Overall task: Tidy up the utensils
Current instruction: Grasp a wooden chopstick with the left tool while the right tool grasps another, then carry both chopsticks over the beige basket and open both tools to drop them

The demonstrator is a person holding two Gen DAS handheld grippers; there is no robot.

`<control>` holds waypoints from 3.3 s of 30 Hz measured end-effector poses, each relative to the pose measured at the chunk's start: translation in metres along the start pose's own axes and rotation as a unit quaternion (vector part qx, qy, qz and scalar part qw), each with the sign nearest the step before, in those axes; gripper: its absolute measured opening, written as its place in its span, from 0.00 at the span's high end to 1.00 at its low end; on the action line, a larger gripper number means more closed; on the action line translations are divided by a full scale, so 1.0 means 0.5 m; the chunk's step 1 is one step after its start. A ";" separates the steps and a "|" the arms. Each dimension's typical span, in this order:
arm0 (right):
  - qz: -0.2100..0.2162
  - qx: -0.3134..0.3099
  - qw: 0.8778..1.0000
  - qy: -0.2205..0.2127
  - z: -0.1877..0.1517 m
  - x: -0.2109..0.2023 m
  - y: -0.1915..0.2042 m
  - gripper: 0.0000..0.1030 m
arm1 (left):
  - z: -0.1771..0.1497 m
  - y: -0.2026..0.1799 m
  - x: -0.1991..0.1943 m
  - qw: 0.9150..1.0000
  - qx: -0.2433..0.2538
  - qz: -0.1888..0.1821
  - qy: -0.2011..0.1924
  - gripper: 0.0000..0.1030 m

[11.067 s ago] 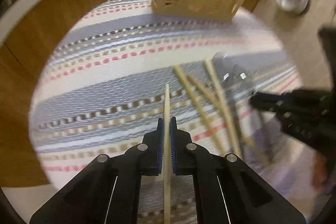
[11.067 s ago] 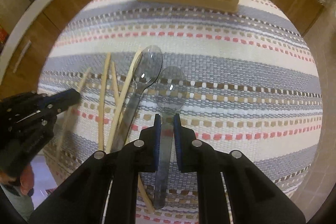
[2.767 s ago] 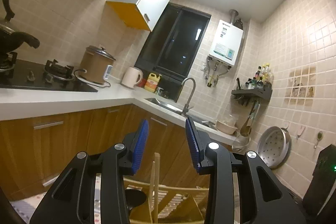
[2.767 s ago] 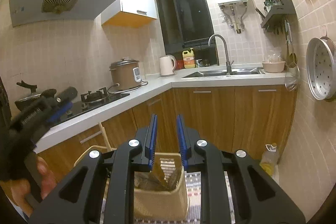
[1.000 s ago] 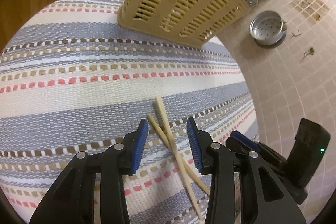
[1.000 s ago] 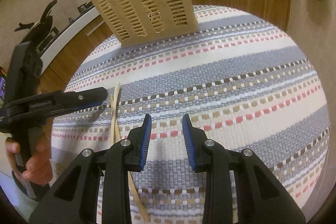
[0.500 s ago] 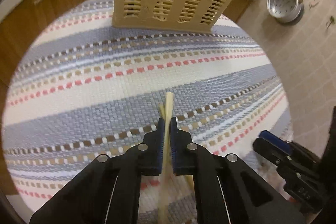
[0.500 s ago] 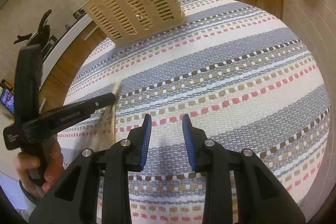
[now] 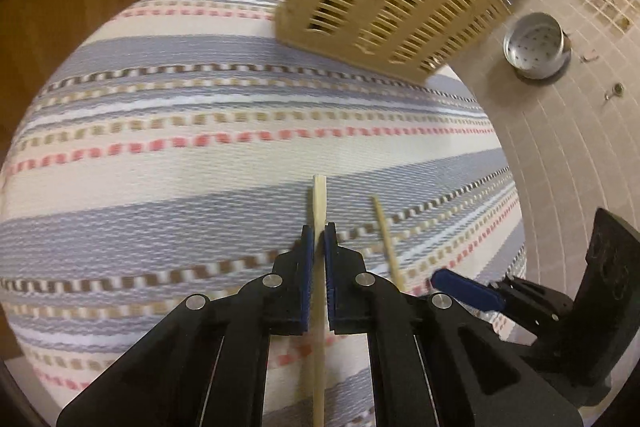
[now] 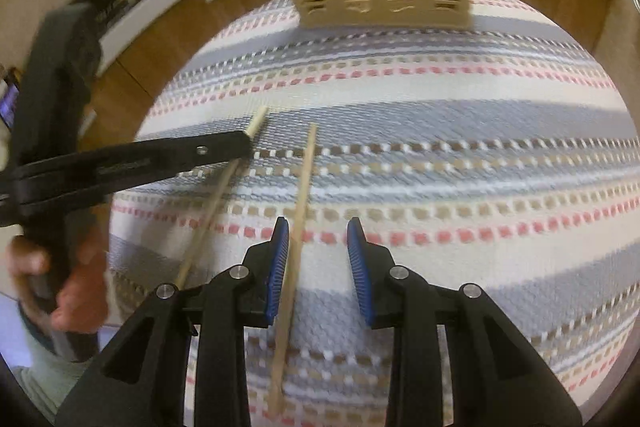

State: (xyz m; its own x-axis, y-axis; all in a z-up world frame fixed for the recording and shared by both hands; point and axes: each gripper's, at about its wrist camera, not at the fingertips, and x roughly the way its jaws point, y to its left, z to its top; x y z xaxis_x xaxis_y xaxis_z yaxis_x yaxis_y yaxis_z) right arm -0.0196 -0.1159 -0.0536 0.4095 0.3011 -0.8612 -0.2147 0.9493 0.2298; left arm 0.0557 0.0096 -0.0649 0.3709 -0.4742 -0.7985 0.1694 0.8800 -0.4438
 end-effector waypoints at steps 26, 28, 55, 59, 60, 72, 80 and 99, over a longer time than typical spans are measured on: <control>-0.145 -0.081 0.980 0.111 0.041 0.029 0.014 0.94 | -0.027 -0.108 0.026 0.976 0.167 0.138 0.012 0.78; -0.142 -0.084 0.979 0.118 0.041 0.029 0.018 0.94 | -0.034 -0.119 0.030 0.971 0.185 0.154 0.009 0.76; -0.068 -0.084 0.994 0.022 0.027 -0.039 0.015 0.96 | -0.022 -0.076 -0.034 0.984 0.137 0.074 -0.082 0.98; -0.054 -0.079 0.995 -0.021 0.033 -0.079 0.013 0.96 | -0.008 -0.075 -0.070 0.983 0.126 0.050 -0.124 0.98; -0.051 -0.076 0.995 -0.030 0.033 -0.087 0.013 0.96 | -0.004 -0.076 -0.077 0.982 0.124 0.046 -0.134 0.98; -0.046 -0.073 0.988 -0.125 0.063 -0.179 0.001 0.96 | 0.044 -0.100 -0.160 0.964 0.119 0.017 -0.235 0.98; -0.041 -0.077 0.977 -0.195 0.092 -0.238 0.016 0.96 | 0.077 -0.120 -0.198 0.951 0.127 0.004 -0.281 0.98; 0.006 -0.049 0.945 -0.324 0.232 -0.355 -0.017 0.97 | 0.217 -0.184 -0.288 0.905 0.138 -0.073 -0.396 0.98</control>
State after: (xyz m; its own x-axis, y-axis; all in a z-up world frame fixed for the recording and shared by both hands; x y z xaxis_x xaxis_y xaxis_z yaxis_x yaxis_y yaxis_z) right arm 0.0124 -0.1672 0.1499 0.8564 0.3342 -0.3936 -0.2905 0.9421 0.1677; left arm 0.0859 0.0001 0.1348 0.8461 -0.5118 -0.1488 0.4501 0.8356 -0.3150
